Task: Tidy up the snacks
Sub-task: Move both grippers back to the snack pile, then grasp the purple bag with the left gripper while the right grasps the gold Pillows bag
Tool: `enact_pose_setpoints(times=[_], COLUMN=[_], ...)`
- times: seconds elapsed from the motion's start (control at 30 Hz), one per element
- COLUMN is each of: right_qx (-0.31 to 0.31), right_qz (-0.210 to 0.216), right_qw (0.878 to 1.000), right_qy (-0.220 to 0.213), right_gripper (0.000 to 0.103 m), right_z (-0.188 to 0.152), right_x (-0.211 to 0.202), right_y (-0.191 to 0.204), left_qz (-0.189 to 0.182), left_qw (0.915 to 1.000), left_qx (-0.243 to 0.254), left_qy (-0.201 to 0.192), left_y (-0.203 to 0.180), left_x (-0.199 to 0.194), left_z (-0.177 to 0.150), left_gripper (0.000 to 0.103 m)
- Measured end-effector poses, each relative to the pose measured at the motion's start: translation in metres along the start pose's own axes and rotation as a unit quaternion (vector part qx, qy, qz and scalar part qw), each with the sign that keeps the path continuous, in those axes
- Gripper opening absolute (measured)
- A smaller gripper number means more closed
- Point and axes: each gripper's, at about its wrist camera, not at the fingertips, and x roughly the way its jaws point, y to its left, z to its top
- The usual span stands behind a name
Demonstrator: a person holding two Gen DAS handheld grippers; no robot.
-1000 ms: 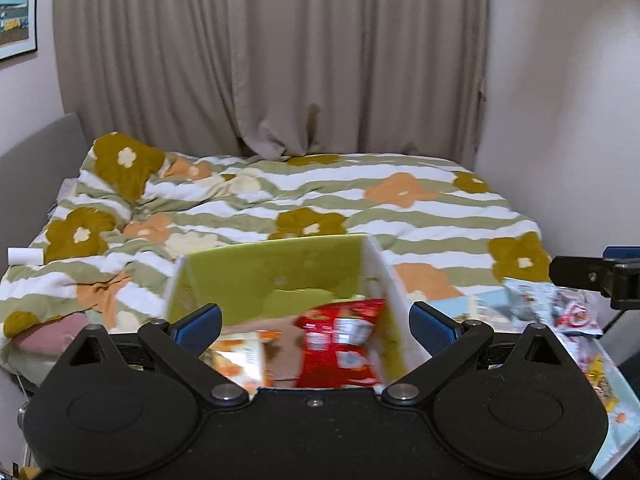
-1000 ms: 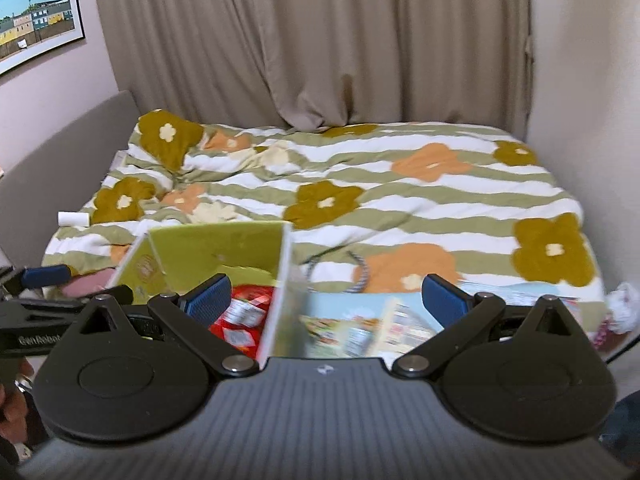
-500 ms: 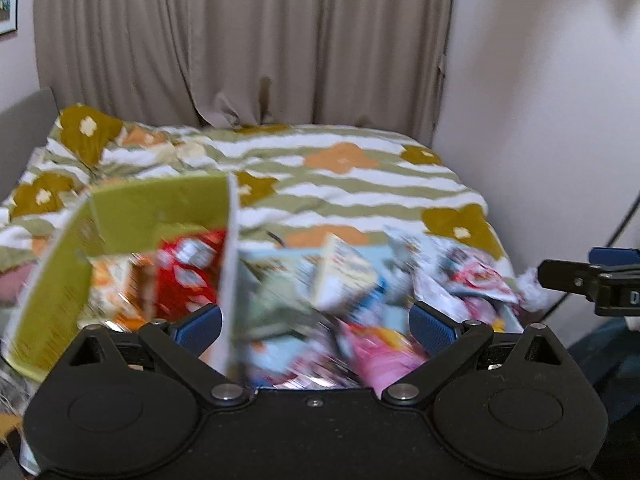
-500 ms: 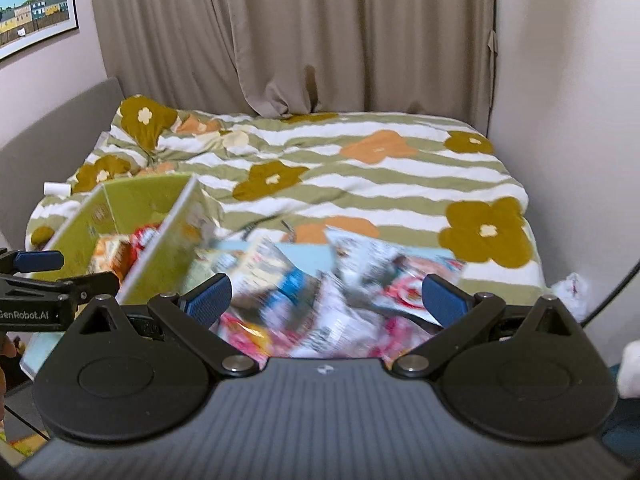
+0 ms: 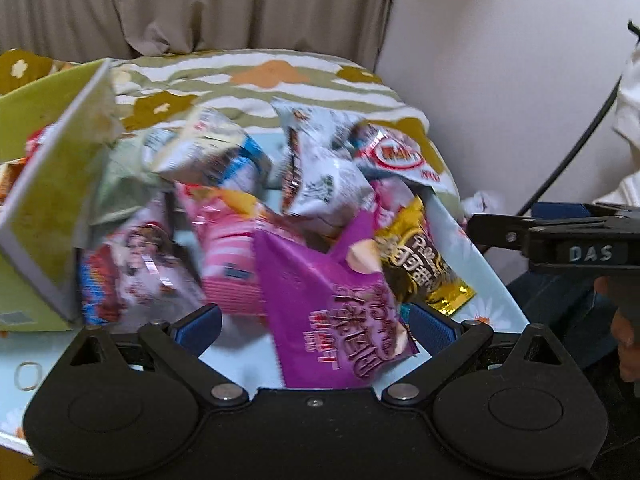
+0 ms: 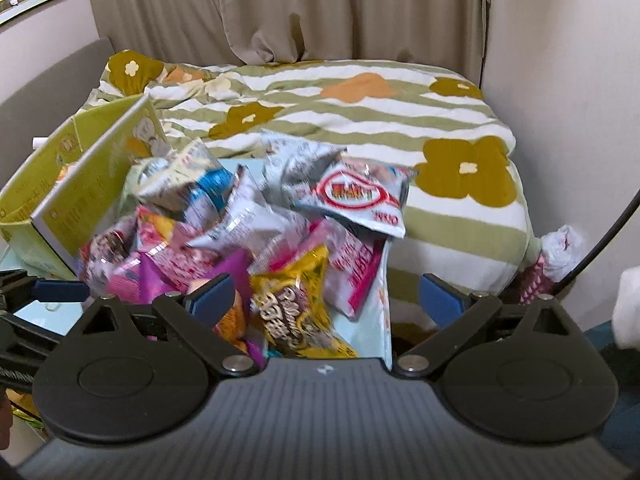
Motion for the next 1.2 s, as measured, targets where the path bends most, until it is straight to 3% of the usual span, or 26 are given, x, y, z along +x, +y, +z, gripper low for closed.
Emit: enact_pose_setpoints(times=[0.27, 0.4, 0.53, 0.63, 0.9, 1.2], right_qx=[-0.016, -0.018, -0.026, -0.031, -0.027, -0.029], right_qz=[0.017, 0.032, 0.053, 0.063, 0.089, 0.101], right_qw=[1.000, 0.999, 0.998, 0.997, 0.994, 0.991], right_qy=[0.007, 0.018, 0.029, 0.035, 0.052, 0.077], right_gripper=[0.103, 0.103, 0.091, 0.090, 0.084, 0.082], right_z=[-0.014, -0.018, -0.020, -0.024, -0.024, -0.029], right_x=[0.035, 0.049, 0.060, 0.068, 0.080, 0.094], right_y=[-0.013, -0.014, -0.009, -0.005, -0.004, -0.006], left_qz=[0.011, 0.016, 0.014, -0.006, -0.025, -0.004], left_qw=[0.9993, 0.9996, 0.9994, 0.9983, 0.9977, 0.9992], left_qx=[0.034, 0.016, -0.005, -0.033, -0.044, -0.027], left_qy=[0.008, 0.018, 0.031, 0.047, 0.044, 0.030], left_y=[-0.021, -0.018, -0.014, -0.006, -0.005, -0.005], left_x=[0.041, 0.054, 0.064, 0.070, 0.065, 0.038], left_z=[-0.003, -0.001, -0.002, -0.007, -0.010, -0.016], left_gripper=[0.101, 0.099, 0.096, 0.087, 0.071, 0.069])
